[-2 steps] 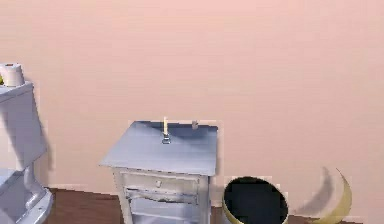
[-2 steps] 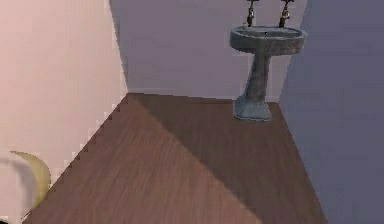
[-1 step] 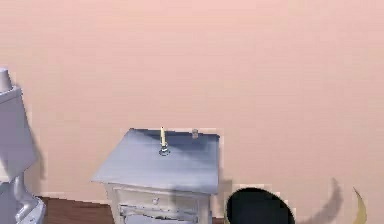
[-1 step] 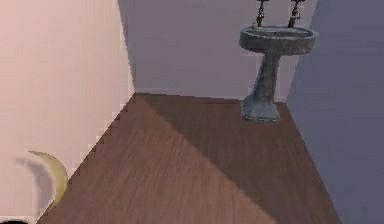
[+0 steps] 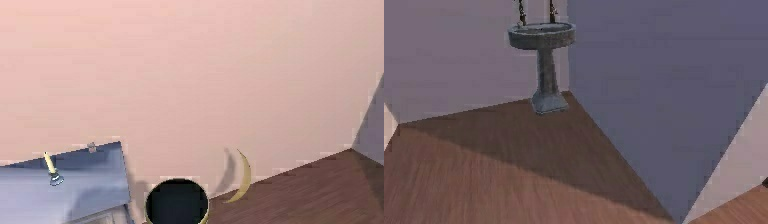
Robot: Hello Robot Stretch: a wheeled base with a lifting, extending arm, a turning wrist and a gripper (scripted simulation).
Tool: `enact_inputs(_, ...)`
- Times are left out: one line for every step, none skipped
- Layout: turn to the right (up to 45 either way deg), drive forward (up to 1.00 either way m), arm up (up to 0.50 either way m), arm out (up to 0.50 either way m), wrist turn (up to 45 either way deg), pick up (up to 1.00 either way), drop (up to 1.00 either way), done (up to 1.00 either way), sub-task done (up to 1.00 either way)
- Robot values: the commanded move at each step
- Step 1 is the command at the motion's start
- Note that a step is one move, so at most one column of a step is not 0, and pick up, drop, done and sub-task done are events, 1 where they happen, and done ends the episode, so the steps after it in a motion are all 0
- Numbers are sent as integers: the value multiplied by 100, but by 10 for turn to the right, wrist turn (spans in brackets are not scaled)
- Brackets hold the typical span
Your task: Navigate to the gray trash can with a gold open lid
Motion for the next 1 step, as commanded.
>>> enact_inputs(0,0,0,0,0,0,0,100,0)
